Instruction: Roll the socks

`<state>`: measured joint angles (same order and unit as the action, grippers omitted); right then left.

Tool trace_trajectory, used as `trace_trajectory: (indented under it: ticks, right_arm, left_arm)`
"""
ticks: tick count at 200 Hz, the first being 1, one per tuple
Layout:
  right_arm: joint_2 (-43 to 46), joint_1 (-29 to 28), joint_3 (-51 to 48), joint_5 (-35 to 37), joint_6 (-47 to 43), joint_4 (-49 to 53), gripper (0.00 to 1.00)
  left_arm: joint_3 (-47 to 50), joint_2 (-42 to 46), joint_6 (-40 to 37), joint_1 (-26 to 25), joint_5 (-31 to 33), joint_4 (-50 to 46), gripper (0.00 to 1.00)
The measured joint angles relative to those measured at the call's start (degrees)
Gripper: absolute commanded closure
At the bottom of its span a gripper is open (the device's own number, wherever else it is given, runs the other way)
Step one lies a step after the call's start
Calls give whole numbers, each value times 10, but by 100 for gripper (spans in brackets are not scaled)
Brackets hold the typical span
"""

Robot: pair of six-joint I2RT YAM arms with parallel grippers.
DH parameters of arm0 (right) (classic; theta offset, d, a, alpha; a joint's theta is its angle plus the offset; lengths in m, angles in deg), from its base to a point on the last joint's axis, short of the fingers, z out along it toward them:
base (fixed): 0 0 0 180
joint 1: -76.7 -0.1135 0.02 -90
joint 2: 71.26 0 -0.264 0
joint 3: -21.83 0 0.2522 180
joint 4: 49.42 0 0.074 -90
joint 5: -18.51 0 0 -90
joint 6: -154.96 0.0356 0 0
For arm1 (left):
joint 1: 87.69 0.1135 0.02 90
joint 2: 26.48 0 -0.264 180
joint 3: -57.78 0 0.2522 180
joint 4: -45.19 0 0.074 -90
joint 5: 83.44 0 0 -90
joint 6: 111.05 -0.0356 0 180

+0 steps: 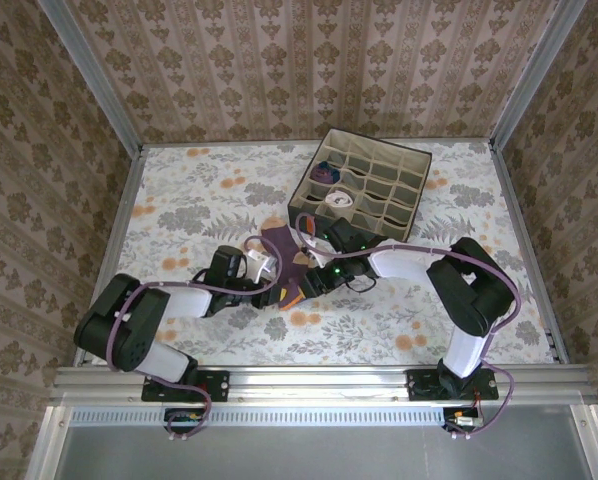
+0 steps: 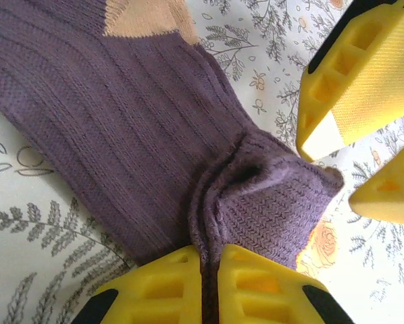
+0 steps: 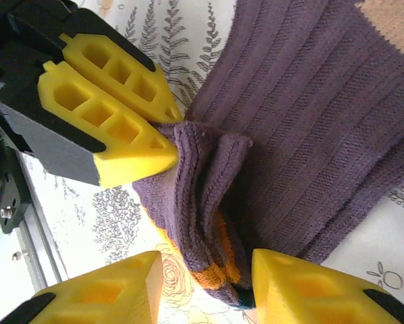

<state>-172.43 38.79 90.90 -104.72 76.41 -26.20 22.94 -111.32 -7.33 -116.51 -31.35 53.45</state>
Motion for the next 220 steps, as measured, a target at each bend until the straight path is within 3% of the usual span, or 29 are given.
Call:
trace_trajectory:
  ticks: [27,92,220]
  right_arm:
    - [7,0,0,28,7,1,52]
    - [71,-30,-4,111,34,2,50]
    - [-1,-41,18,178,49,71,54]
  left_arm:
    - [0,-3,-14,-5,0,10,100]
    - [0,43,-100,-78,36,-19,100]
    - [-15,-17,-119,-79,43,23,100]
